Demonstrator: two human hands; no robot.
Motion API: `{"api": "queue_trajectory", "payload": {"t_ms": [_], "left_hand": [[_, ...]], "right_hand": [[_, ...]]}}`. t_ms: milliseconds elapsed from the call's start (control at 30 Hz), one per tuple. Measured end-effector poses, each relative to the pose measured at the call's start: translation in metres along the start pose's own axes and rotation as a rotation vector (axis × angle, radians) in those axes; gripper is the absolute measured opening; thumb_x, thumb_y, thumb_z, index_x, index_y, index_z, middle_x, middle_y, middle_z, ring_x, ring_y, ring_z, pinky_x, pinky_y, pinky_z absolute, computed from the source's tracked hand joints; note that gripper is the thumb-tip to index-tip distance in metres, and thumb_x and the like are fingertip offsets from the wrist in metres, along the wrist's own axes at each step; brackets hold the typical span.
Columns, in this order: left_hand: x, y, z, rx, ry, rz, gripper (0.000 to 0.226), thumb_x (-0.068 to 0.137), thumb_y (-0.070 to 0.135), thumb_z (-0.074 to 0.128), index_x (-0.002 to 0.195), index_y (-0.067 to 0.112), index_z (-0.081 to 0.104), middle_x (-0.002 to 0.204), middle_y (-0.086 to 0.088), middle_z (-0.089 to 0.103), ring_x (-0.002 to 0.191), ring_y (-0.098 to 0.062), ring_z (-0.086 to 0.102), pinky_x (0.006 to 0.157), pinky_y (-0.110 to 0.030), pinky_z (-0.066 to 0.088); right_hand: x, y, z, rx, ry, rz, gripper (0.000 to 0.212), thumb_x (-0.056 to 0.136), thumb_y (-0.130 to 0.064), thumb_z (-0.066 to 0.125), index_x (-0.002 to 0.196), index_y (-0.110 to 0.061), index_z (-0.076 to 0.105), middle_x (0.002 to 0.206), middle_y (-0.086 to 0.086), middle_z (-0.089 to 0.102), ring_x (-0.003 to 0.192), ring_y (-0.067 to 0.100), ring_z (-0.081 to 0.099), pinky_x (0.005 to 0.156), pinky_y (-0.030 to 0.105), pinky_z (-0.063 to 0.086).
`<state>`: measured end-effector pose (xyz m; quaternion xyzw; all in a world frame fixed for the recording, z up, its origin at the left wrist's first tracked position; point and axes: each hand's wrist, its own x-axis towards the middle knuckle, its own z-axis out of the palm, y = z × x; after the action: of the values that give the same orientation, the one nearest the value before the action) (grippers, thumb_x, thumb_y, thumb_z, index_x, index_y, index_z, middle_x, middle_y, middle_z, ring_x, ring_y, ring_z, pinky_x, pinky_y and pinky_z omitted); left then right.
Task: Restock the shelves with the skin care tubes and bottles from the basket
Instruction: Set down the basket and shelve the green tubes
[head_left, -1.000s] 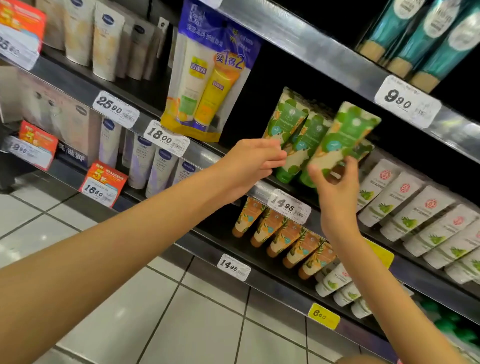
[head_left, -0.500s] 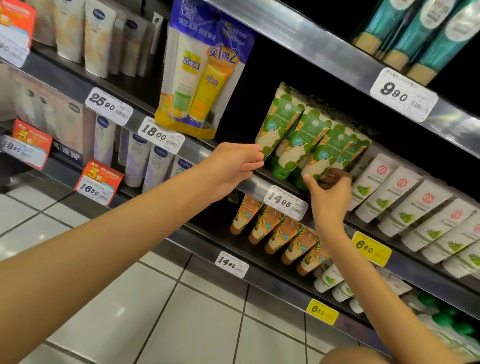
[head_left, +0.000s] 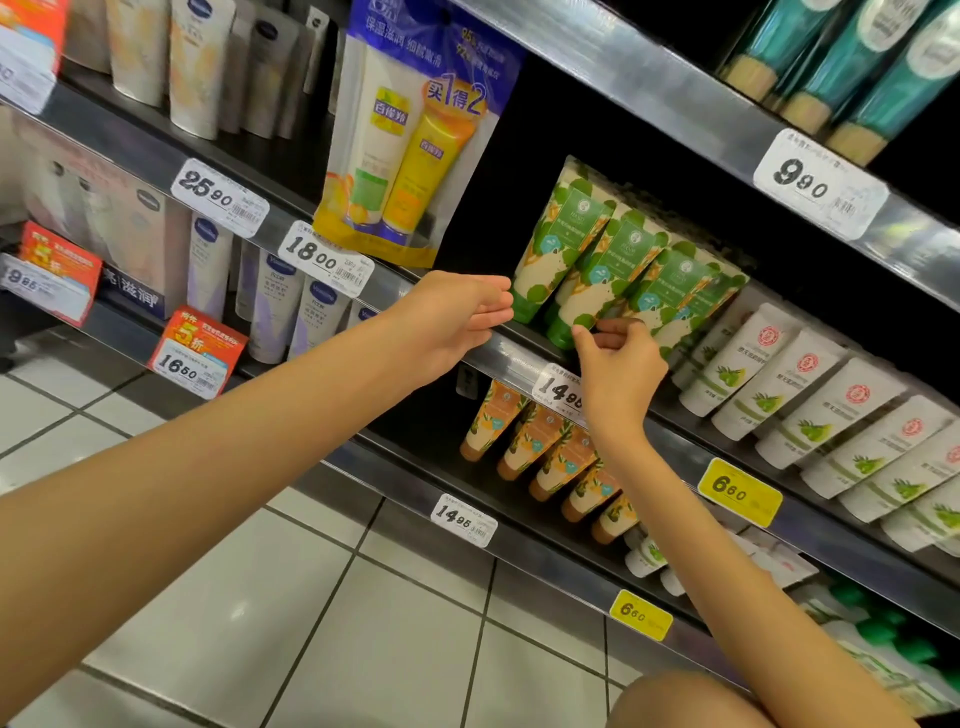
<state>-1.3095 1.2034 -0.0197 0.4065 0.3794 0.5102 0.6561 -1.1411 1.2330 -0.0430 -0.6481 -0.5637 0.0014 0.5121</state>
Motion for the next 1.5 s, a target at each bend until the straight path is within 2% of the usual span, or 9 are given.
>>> {"api": "queue_trajectory", "payload": {"t_ms": [233, 433, 633, 867, 967, 1067, 1200, 1333, 1500], "left_hand": [[-0.002, -0.003, -0.007, 0.018, -0.007, -0.025, 0.041, 0.093, 0.002, 0.043, 0.134, 0.004, 0.043, 0.135, -0.012, 0.050, 0.123, -0.020, 0.050, 0.107, -0.032, 0.034], [-0.002, -0.002, -0.011, 0.013, 0.003, -0.015, 0.040, 0.094, 0.002, 0.043, 0.134, 0.004, 0.043, 0.136, -0.013, 0.049, 0.123, -0.020, 0.050, 0.107, -0.032, 0.034], [-0.004, -0.002, -0.009, 0.007, 0.001, -0.021, 0.039, 0.093, 0.001, 0.043, 0.133, 0.004, 0.044, 0.134, -0.012, 0.051, 0.122, -0.020, 0.051, 0.106, -0.032, 0.035], [-0.012, 0.004, -0.017, 0.092, 0.012, -0.003, 0.038, 0.095, 0.004, 0.043, 0.133, 0.004, 0.044, 0.133, -0.013, 0.052, 0.117, -0.017, 0.054, 0.102, -0.028, 0.037], [-0.045, 0.013, -0.055, 0.291, 0.107, 0.074, 0.029, 0.094, 0.007, 0.047, 0.122, 0.005, 0.054, 0.117, -0.013, 0.060, 0.106, -0.016, 0.057, 0.100, -0.026, 0.039], [-0.124, 0.016, -0.131, 0.510, 0.288, 0.246, 0.017, 0.089, 0.001, 0.052, 0.100, 0.009, 0.061, 0.090, -0.006, 0.066, 0.082, -0.002, 0.062, 0.083, -0.010, 0.045], [-0.283, 0.006, -0.245, 0.730, 0.758, 0.189, 0.023, 0.089, 0.002, 0.052, 0.090, 0.021, 0.064, 0.080, 0.011, 0.070, 0.078, 0.007, 0.063, 0.076, -0.005, 0.045], [-0.408, -0.045, -0.331, 0.876, 1.213, -0.235, 0.020, 0.088, -0.003, 0.050, 0.102, 0.004, 0.063, 0.101, -0.009, 0.066, 0.098, -0.021, 0.061, 0.096, -0.033, 0.043], [-0.458, -0.145, -0.378, 0.921, 1.237, -1.045, 0.045, 0.091, 0.019, 0.051, 0.129, -0.003, 0.042, 0.134, -0.024, 0.043, 0.119, -0.037, 0.046, 0.094, -0.035, 0.038]], "right_hand": [[0.001, -0.001, 0.002, 0.058, 0.046, 0.021, 0.019, 0.083, -0.015, 0.067, 0.094, -0.001, 0.063, 0.076, 0.000, 0.057, 0.060, -0.002, 0.047, 0.055, 0.000, 0.039], [0.012, 0.013, -0.015, 0.014, 0.185, 0.214, 0.045, 0.080, -0.024, 0.070, 0.111, -0.002, 0.046, 0.114, 0.016, 0.051, 0.102, 0.028, 0.050, 0.089, 0.038, 0.045], [0.011, 0.022, -0.010, 0.034, 0.060, 0.220, 0.037, 0.083, -0.024, 0.068, 0.109, -0.002, 0.054, 0.091, 0.002, 0.053, 0.080, 0.013, 0.049, 0.067, 0.020, 0.039], [-0.007, -0.008, -0.018, 0.180, 0.126, 0.134, 0.024, 0.088, -0.021, 0.061, 0.104, -0.007, 0.049, 0.094, 0.004, 0.046, 0.082, 0.012, 0.045, 0.076, 0.023, 0.041], [-0.044, -0.054, -0.003, 0.350, -0.209, -0.087, 0.008, 0.092, -0.017, 0.055, 0.096, -0.010, 0.053, 0.082, -0.001, 0.051, 0.071, 0.005, 0.048, 0.066, 0.013, 0.042], [-0.112, -0.114, 0.031, 0.486, -0.705, -0.320, 0.006, 0.091, -0.014, 0.056, 0.097, -0.012, 0.059, 0.085, -0.003, 0.060, 0.081, 0.012, 0.057, 0.072, 0.021, 0.047], [-0.222, -0.192, 0.072, 0.722, -1.351, -0.495, 0.009, 0.087, -0.014, 0.057, 0.092, -0.019, 0.062, 0.086, -0.004, 0.065, 0.083, 0.013, 0.061, 0.079, 0.028, 0.050], [-0.321, -0.246, 0.109, 0.630, -1.803, -0.483, 0.011, 0.090, -0.010, 0.056, 0.088, -0.019, 0.062, 0.086, 0.003, 0.067, 0.081, 0.016, 0.062, 0.082, 0.030, 0.051], [-0.412, -0.248, 0.140, 0.336, -2.056, -0.389, 0.013, 0.094, -0.009, 0.049, 0.090, -0.008, 0.061, 0.083, 0.009, 0.063, 0.068, 0.011, 0.057, 0.079, 0.028, 0.052]]}}
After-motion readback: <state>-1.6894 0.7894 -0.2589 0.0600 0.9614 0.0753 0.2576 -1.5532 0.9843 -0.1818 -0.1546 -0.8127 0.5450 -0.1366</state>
